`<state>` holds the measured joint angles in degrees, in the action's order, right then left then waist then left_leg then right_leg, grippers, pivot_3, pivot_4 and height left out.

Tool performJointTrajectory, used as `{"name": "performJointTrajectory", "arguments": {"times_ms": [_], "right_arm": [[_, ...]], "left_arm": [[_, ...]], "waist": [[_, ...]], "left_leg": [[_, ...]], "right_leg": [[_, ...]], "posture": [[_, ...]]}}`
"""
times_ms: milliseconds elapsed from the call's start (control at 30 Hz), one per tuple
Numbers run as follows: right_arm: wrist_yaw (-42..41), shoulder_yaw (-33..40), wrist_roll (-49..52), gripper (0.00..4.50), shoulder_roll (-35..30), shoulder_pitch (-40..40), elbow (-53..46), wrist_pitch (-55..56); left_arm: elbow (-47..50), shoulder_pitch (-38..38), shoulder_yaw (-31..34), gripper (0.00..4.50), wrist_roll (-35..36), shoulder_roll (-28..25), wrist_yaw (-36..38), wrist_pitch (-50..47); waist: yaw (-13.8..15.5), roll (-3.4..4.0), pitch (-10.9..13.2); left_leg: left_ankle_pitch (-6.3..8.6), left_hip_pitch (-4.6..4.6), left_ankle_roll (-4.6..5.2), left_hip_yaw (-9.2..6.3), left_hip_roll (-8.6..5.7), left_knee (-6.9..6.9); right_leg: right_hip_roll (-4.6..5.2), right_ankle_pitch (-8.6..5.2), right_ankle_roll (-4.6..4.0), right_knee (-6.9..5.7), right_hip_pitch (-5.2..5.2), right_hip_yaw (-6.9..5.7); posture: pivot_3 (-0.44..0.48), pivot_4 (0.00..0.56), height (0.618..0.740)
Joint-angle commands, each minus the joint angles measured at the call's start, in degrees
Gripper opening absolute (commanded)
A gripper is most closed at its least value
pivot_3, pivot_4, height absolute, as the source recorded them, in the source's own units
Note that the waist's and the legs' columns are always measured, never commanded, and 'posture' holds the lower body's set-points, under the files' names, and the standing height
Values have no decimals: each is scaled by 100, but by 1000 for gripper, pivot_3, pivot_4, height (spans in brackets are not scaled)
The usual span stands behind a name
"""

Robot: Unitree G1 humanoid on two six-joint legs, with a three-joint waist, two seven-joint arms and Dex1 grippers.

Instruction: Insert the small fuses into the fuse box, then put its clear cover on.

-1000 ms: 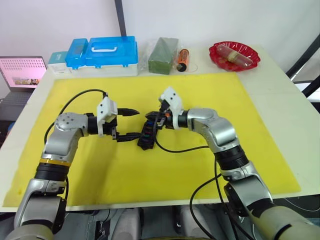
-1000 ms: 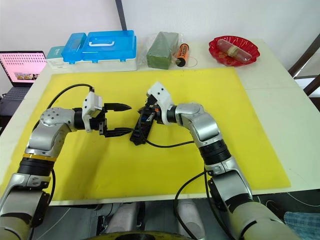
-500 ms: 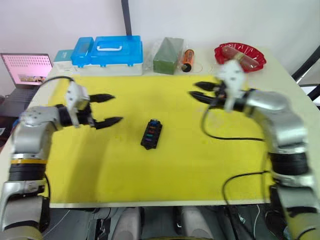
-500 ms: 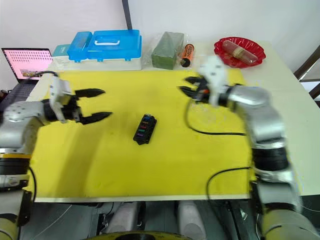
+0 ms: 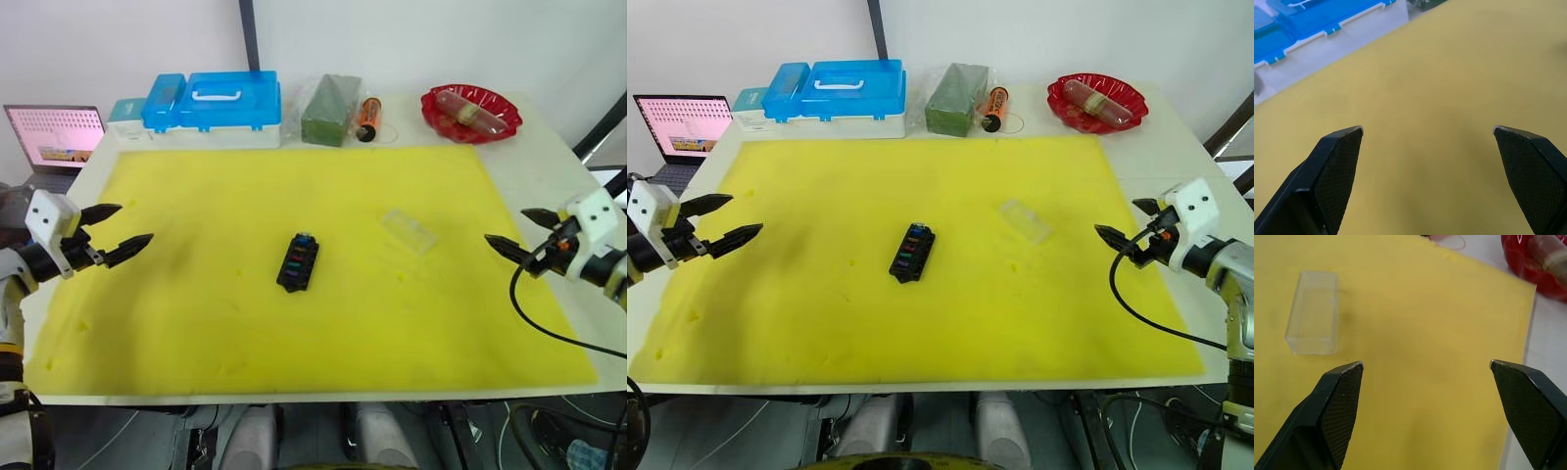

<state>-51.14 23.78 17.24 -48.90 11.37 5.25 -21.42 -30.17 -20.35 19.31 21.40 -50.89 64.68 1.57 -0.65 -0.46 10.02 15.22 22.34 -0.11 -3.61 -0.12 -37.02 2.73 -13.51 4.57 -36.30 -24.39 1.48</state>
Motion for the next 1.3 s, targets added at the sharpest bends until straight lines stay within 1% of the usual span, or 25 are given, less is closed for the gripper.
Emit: {"name": "performJointTrajectory", "arguments": {"times_ms": [33,167,333,400,533,600,700,767,933,1267,1300], "right_arm": [[-21,80,110,4445,-175,141,-193,116],[-87,-164,231,4445,-218,271,-587,-141],[-99,-802,422,4445,-39,579,-1135,-612],[23,-979,461,4445,154,738,-1129,-690],[113,-1269,359,4445,372,860,-1092,-642],[234,-1485,231,4445,600,943,-848,-474],[446,-1639,33,4445,904,987,-462,-160],[539,-1671,-59,4445,1025,1032,-257,25],[685,-1752,-149,4445,1178,1017,-15,175],[769,-1874,-253,4445,1259,1060,44,129],[804,-1900,-319,4247,1254,1058,115,180]], "left_arm": [[598,-178,122,4500,244,-46,32,-86],[1629,-416,-117,4500,619,39,149,-688],[3412,-895,-937,4500,1142,305,333,-1647],[3894,-1013,-1236,4500,1236,412,410,-1834],[4429,-1130,-1595,4500,1332,588,457,-2038],[4729,-1267,-1816,4500,1422,809,393,-2136],[4963,-1310,-1936,4500,1452,1047,259,-2202],[5060,-1263,-1968,4500,1431,1103,205,-2234],[5146,-1057,-1985,4500,1311,975,296,-2178],[5236,-1090,-1973,4500,1370,982,275,-2244],[5234,-1093,-1979,4500,1365,987,278,-2238]], "waist": [[-3,0,0],[-7,0,0],[-11,-1,0],[-21,-3,0],[-37,2,1],[-28,-2,2],[-18,-3,1],[-15,-2,2],[-23,-1,2],[-17,-2,2],[-17,-1,2]], "left_leg": [[0,0,0,0,0,0],[0,0,0,-1,0,0],[-1,1,-1,-2,0,-4],[0,1,-1,-1,-1,-4],[-1,-3,-1,-1,0,-2],[-1,-3,-1,-4,0,-2],[-1,-1,-1,-3,0,-10],[-1,-1,-2,-3,-1,-10],[-1,-2,-2,-4,-1,-9],[-1,-2,-2,-4,-1,-9],[-1,-3,-2,-4,-1,-9]], "right_leg": [[0,0,0,0,0,0],[0,1,1,0,1,0],[-1,1,2,0,4,1],[-2,1,3,0,5,1],[-6,1,2,-1,5,3],[-10,1,1,-2,5,3],[-9,1,1,0,8,3],[-8,1,2,0,9,4],[-10,1,1,-1,9,3],[-9,0,1,-1,10,3],[-10,0,1,-1,10,3]], "posture": [[0,150,740],[0,150,740],[0,150,740],[0,150,740],[0,150,740],[0,150,740],[0,150,740],[0,150,740],[0,150,740],[0,150,740],[0,150,740]]}}
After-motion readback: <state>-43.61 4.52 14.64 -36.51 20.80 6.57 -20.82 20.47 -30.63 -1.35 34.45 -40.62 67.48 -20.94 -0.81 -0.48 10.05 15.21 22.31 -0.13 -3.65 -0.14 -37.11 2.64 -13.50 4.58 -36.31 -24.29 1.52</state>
